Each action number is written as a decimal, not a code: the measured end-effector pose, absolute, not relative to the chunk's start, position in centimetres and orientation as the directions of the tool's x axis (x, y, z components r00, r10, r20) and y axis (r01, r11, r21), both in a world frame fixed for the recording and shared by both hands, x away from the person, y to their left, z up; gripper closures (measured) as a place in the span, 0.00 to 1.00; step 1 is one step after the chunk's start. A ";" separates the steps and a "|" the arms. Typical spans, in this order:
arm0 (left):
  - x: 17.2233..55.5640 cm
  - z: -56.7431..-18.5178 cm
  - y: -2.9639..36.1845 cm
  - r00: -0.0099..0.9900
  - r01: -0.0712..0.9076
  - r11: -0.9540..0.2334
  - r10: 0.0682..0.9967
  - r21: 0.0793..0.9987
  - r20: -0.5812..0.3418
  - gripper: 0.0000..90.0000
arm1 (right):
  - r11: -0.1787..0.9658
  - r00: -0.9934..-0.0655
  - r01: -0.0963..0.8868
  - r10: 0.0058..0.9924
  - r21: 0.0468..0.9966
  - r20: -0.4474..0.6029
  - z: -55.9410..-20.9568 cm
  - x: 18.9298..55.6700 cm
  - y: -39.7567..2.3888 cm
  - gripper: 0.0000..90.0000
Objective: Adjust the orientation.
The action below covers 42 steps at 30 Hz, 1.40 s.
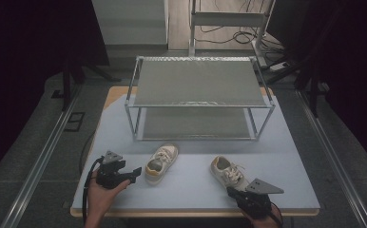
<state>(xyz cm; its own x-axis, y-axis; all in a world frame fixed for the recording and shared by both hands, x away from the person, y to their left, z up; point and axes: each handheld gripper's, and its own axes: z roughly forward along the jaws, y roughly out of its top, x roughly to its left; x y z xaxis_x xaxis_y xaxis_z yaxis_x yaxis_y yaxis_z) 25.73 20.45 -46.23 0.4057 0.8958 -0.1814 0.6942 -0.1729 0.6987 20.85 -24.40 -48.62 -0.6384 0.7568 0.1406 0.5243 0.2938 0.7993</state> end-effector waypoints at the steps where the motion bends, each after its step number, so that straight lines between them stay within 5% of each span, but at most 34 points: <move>1: 25.7 -46.2 20.5 0.406 0.694 -0.172 0.896 0.699 -0.182 0.31 | 0.289 -0.632 0.527 0.762 0.799 0.141 -48.6 21.0 -24.7 1.00; 42: 25.9 -46.6 20.1 0.409 0.705 -0.188 0.895 0.684 -0.175 0.31 | 0.164 -0.441 0.580 0.887 0.798 0.138 -48.6 27.1 -30.2 1.00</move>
<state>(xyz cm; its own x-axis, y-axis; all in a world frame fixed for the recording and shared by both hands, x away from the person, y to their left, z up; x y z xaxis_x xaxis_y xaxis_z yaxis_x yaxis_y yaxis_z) 25.88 20.13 -46.59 0.4094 0.8954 -0.1754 0.7046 -0.1881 0.6842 27.13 -30.23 -48.61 -0.4409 0.8869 0.1381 0.5800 0.1641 0.7979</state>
